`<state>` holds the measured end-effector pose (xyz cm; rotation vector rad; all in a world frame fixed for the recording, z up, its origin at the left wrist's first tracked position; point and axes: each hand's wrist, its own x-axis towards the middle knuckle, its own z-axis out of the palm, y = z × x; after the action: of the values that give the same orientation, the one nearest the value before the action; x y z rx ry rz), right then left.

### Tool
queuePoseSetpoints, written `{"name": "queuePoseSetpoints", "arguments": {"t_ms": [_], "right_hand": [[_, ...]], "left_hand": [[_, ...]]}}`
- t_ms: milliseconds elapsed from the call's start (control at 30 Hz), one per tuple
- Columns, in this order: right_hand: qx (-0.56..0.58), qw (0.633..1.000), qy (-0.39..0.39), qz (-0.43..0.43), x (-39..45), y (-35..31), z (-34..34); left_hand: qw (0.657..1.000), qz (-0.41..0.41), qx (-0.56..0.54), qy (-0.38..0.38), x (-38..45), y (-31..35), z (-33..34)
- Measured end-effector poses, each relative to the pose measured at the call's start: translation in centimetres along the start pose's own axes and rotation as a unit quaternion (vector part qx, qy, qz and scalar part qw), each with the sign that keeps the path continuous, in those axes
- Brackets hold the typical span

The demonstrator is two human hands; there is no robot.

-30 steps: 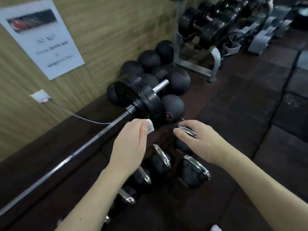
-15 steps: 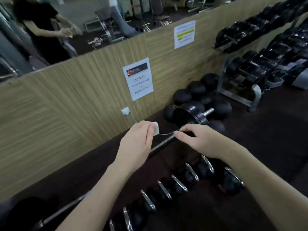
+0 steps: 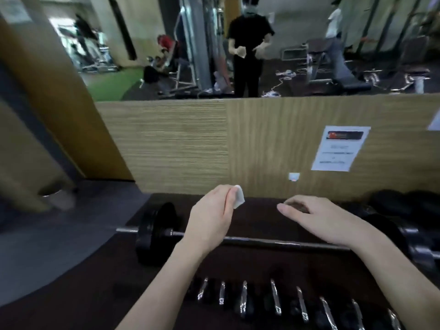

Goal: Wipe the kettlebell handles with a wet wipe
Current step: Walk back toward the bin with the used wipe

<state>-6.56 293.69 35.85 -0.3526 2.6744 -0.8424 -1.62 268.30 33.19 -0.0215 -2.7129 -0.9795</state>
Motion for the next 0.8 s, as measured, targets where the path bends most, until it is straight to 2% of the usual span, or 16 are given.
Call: {"name": "queuePoseSetpoints", "arguments": {"t_ms": [233, 500, 633, 800], "right_hand": [[-0.054, 0.984, -0.092, -0.143, 6.1, -17.9, 11.1], [-0.099, 0.938, -0.213, -0.256, 10.9, -33.8, 22.2], [-0.115, 0.915, -0.256, -0.29, 13.2, -39.9, 27.8], [-0.119, 0.901, -0.278, -0.312, 16.8, -46.8, 34.0]], "left_hand": [[0.978, -0.152, 0.066, 0.129, -9.9, -15.3, -15.2], [0.9, -0.317, 0.063, 0.292, -20.4, -26.6, -25.6], [0.875, -0.361, 0.048, 0.32, -24.0, -30.6, -28.8], [0.863, -0.376, 0.039, 0.337, -23.9, -36.7, -32.8]]}}
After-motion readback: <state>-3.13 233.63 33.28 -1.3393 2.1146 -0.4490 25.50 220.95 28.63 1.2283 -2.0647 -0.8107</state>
